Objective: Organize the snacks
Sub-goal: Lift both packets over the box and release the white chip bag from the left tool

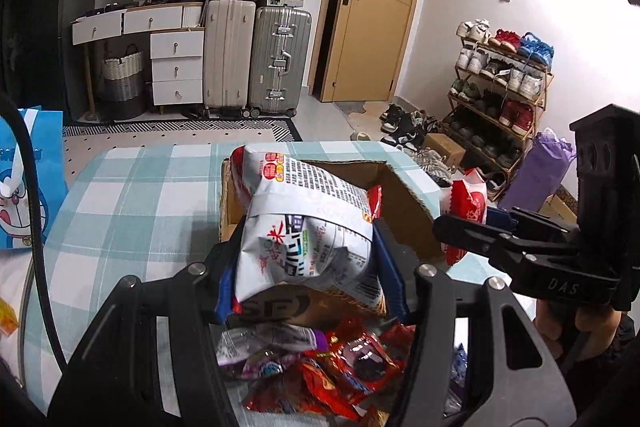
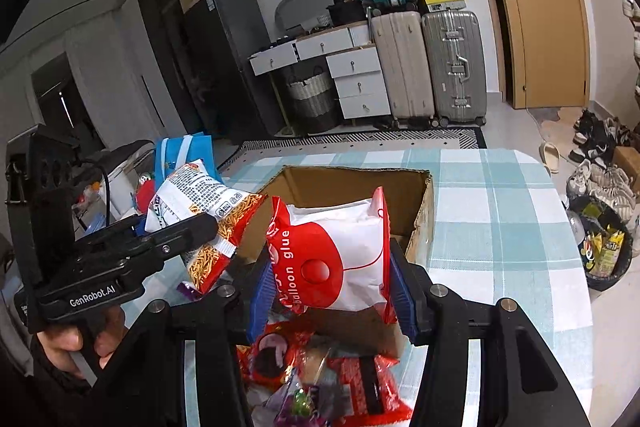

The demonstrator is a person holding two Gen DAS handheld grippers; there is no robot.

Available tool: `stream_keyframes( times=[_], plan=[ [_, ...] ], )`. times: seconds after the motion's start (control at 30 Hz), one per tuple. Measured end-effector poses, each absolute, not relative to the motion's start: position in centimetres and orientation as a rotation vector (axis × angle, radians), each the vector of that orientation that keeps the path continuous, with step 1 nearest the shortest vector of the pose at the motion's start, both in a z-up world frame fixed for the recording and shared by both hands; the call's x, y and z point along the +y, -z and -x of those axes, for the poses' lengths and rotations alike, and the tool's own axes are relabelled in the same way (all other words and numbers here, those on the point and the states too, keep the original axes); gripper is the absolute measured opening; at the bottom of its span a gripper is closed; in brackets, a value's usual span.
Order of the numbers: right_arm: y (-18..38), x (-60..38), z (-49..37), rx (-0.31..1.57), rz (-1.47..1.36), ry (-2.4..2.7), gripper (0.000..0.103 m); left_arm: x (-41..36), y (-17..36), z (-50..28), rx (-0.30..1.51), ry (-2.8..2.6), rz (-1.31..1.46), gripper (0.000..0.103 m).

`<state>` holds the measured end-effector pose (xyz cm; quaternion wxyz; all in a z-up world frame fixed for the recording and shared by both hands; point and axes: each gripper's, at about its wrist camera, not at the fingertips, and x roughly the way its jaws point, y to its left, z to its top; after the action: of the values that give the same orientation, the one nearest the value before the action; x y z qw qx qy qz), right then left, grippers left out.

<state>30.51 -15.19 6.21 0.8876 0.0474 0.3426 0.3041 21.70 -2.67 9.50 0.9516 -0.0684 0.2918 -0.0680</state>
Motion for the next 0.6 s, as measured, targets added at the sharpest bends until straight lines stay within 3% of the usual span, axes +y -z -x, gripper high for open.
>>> stream_keyframes(
  times=[0.6],
  plan=[
    [-3.7,-13.3,-34.5,0.76,-0.105,-0.642,0.051,-2.8,-7.1,-28.4,0.646,0.131,0.128,0.055]
  ],
)
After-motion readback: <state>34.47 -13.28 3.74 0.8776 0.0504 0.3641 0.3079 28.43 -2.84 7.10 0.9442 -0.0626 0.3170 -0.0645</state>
